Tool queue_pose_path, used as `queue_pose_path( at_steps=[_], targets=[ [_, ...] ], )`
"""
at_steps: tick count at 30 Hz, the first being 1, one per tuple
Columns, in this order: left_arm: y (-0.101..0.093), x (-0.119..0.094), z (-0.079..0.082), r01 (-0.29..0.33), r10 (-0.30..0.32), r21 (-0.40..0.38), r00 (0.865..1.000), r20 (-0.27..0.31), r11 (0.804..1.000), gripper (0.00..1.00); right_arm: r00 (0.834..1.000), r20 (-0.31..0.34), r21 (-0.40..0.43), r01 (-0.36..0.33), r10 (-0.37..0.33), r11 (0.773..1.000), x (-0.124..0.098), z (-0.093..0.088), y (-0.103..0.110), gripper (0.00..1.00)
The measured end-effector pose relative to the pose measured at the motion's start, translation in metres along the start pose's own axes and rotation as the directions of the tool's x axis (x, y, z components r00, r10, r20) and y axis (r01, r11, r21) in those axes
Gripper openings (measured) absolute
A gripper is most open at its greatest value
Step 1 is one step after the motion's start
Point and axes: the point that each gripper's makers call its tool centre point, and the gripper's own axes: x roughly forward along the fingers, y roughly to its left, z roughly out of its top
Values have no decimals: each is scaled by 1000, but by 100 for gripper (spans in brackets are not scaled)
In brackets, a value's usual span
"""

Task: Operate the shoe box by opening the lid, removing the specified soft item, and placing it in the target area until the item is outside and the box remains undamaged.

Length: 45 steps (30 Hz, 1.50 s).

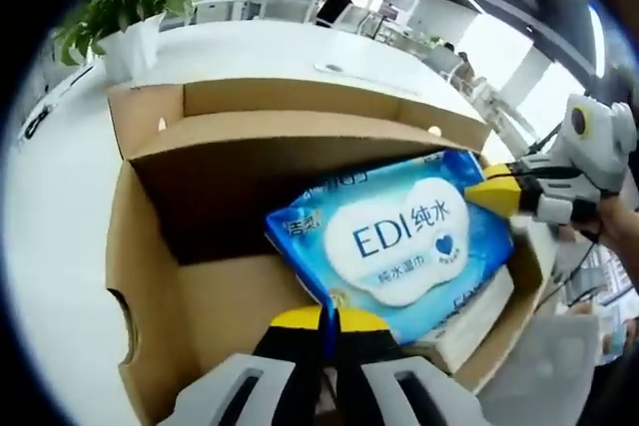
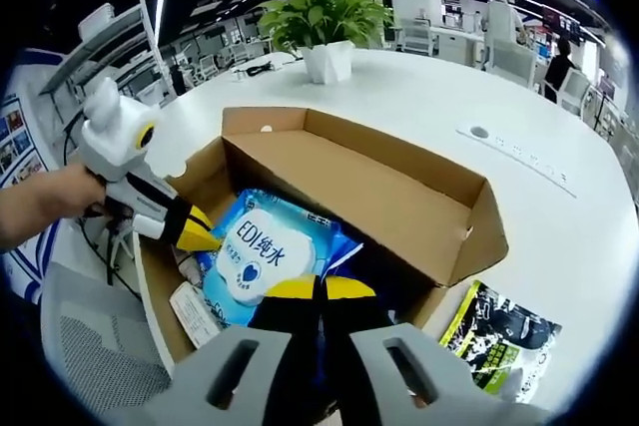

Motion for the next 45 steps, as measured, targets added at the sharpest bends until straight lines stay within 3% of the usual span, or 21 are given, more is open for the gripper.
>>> queue_pose_path(
  at_steps=[11,24,45],
  targets=[
    [-7,-17,11,3,-4,25,999,32,1000,1,1000,20,34,-18,17,999,-11,5,0,0],
    [-29,-37,28,36,-40,74,997,65,997,1,999,39,66,-21,18,998,-35,12,-3,0],
    [-85,-33,56,132,-142,113,986,88,985,1,998,55,128,33,-41,991,-88,14,-36,0]
  ],
)
